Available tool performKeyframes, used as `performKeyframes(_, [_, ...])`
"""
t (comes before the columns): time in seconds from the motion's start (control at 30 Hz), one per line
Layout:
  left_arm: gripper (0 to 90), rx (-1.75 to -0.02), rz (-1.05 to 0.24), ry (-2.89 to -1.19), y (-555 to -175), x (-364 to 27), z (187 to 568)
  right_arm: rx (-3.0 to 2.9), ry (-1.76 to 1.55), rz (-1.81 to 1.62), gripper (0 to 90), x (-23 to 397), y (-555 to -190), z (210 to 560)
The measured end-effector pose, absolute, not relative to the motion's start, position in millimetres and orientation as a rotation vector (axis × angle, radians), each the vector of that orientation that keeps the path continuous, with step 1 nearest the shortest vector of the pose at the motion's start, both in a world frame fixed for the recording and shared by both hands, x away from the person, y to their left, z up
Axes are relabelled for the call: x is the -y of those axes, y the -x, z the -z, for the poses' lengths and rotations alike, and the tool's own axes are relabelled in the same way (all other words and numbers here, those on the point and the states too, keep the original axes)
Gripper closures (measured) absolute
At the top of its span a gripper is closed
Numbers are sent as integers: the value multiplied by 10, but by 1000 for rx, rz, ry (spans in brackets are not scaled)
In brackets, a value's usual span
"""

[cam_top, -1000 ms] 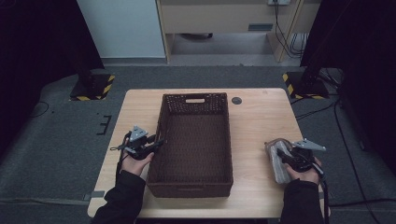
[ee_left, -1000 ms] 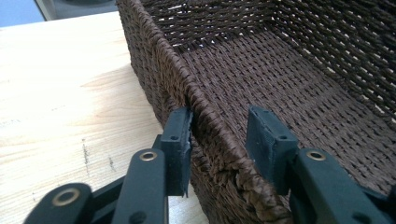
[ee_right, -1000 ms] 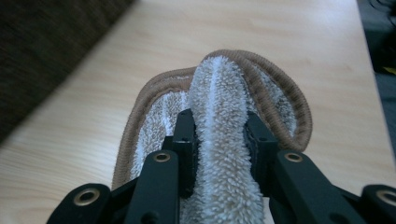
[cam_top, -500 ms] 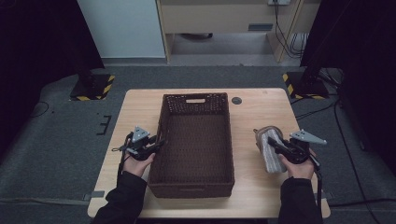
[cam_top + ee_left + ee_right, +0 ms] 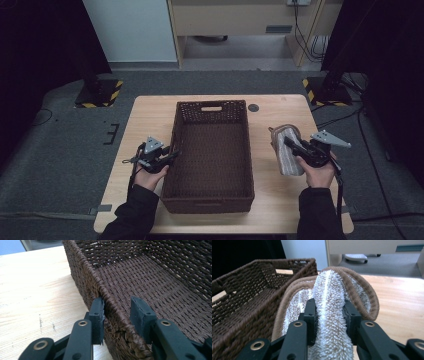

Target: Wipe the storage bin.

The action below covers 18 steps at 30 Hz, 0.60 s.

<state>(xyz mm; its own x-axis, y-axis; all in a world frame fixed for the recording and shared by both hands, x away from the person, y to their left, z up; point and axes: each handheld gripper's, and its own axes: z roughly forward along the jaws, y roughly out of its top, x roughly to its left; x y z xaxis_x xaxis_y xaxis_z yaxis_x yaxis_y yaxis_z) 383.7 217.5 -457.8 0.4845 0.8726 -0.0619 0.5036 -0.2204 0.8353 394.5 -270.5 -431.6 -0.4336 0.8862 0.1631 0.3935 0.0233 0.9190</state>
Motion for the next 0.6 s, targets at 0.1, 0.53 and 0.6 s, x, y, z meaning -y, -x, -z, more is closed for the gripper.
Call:
performKeyframes(0.1, [632, -1149, -544, -1875, -3827, -2150, 4578, -1829, -1291, -1414, 702, 2681, -3994, 4256])
performKeyframes(0.53, [632, -1134, -542, -1887, -3805, -2090, 4577, -1794, -1284, -1448, 703, 2587, -4261, 4149])
performKeyframes(0.6, [631, -1130, -539, -1888, -3803, -2078, 4578, -1794, -1281, -1451, 703, 2562, -4315, 4142])
